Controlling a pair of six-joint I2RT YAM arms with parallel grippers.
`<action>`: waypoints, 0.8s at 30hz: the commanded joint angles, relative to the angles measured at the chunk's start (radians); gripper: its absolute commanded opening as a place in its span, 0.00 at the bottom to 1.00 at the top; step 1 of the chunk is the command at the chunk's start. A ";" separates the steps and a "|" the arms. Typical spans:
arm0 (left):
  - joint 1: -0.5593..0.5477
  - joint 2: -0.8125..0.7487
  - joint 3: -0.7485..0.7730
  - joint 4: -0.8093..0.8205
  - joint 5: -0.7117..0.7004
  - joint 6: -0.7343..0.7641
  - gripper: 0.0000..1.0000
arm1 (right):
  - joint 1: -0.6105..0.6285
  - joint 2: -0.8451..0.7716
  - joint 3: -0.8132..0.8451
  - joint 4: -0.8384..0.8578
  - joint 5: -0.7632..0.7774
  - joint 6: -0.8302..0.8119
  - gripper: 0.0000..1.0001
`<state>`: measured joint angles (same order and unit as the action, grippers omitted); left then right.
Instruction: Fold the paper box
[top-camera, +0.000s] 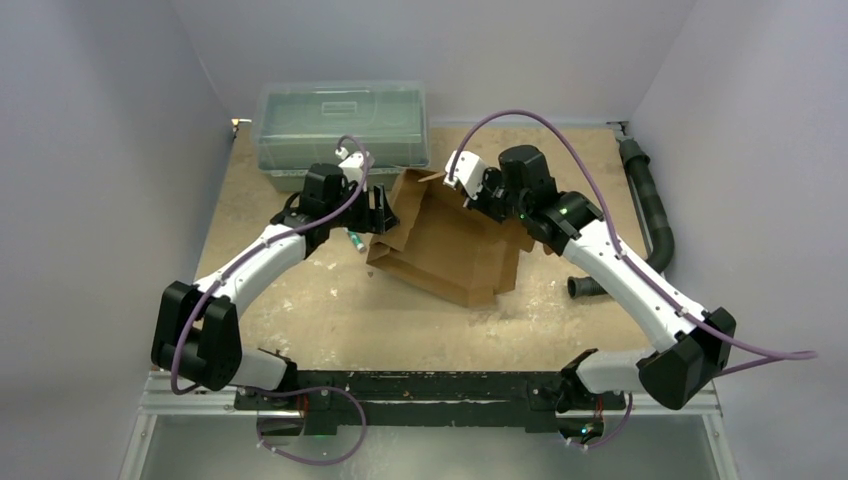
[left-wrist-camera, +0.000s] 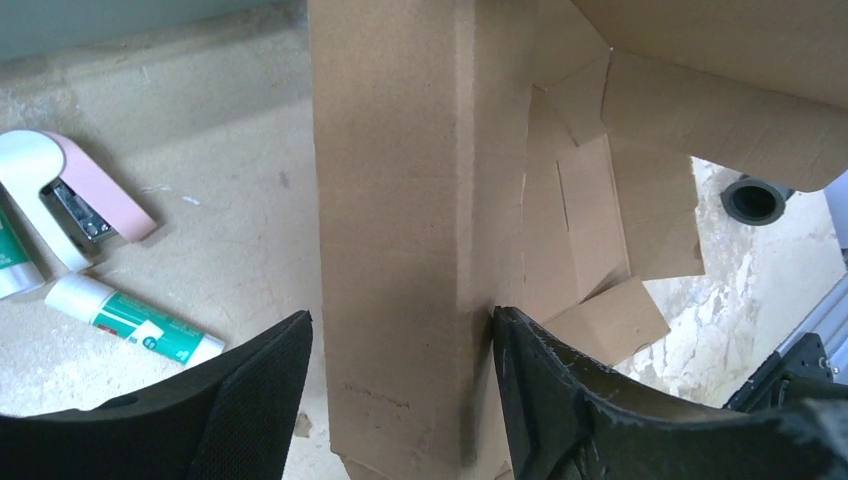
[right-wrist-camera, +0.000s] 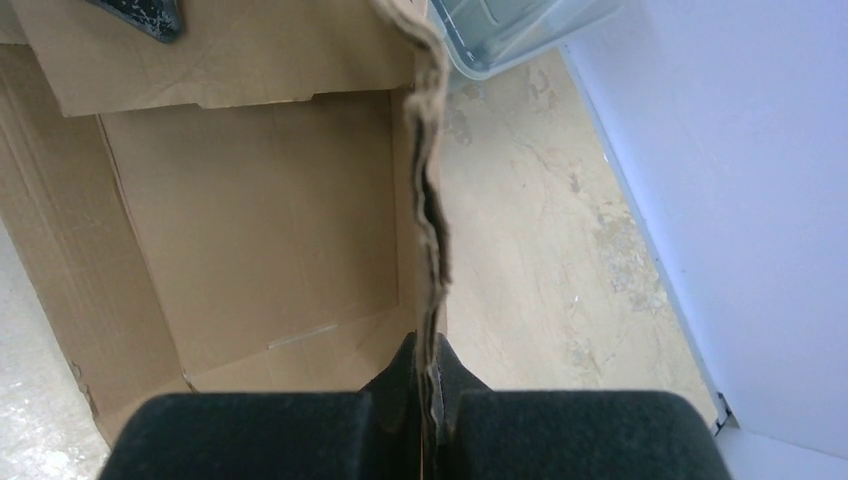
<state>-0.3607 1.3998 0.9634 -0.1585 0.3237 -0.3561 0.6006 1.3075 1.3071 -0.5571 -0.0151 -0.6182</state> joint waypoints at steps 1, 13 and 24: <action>0.006 0.010 0.033 -0.035 -0.071 0.049 0.66 | 0.007 0.008 0.048 0.053 0.011 0.038 0.00; 0.009 -0.126 -0.005 -0.017 -0.044 0.012 0.78 | 0.001 0.006 -0.017 0.118 0.026 0.079 0.00; 0.017 -0.449 -0.124 0.027 -0.078 -0.156 0.85 | -0.062 -0.064 -0.080 0.143 -0.033 0.098 0.00</action>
<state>-0.3511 1.0557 0.8829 -0.1726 0.2638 -0.4267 0.5591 1.2808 1.2369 -0.4583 -0.0044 -0.5541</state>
